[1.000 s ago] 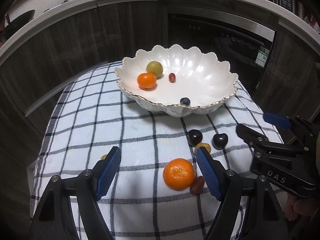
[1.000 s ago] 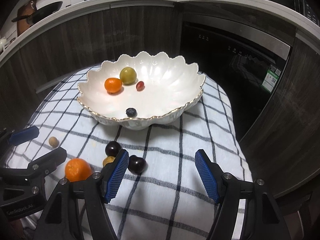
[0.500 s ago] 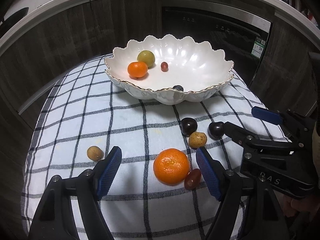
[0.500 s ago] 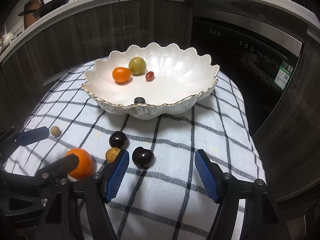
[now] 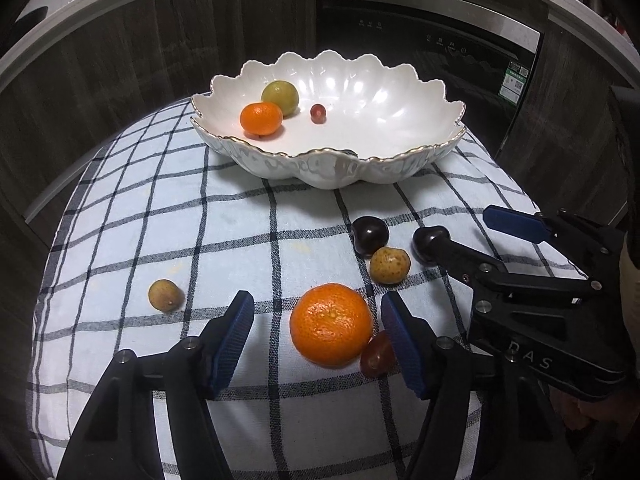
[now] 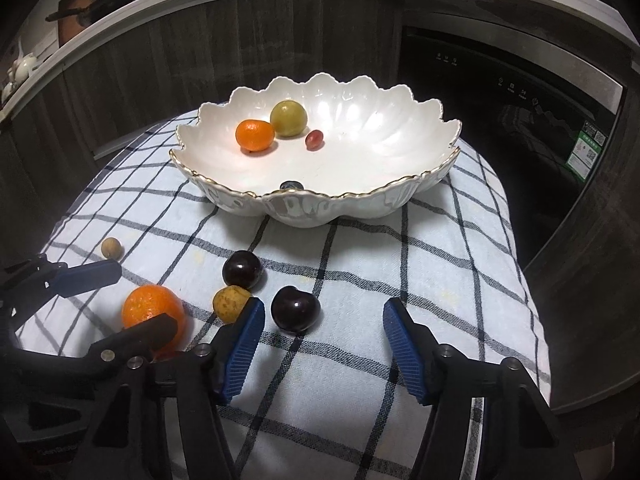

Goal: Organize fruits
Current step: 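Grasp a mandarin with the left tool while the right tool grasps a dark cherry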

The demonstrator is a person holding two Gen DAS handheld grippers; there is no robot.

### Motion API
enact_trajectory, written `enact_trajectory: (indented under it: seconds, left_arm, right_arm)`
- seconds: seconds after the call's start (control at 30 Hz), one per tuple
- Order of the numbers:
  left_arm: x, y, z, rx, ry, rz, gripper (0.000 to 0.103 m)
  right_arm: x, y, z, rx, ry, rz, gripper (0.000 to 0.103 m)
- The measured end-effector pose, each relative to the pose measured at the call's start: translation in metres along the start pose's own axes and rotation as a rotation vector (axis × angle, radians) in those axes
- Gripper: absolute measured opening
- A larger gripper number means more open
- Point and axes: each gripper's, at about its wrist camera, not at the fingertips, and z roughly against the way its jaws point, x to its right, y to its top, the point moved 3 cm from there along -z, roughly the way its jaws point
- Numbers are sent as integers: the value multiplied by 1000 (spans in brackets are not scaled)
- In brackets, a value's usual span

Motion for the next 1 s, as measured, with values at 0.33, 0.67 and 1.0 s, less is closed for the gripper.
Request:
enact_trajectory:
  seconds: [0.33,0.67,1.0]
  left_arm:
    - [3,-5,-10,-29,-21,-4,51]
    - [4,-5,-15,-42,-46,-5,44]
    - [2,-4,-14,-38,-53,4,42]
  right_arm:
    - [-5,-2,-12,-28,29,6,52]
    - [-9,-2,-23,-49,50,8,41]
    - [-13,-3,-25,-52,66,18,30]
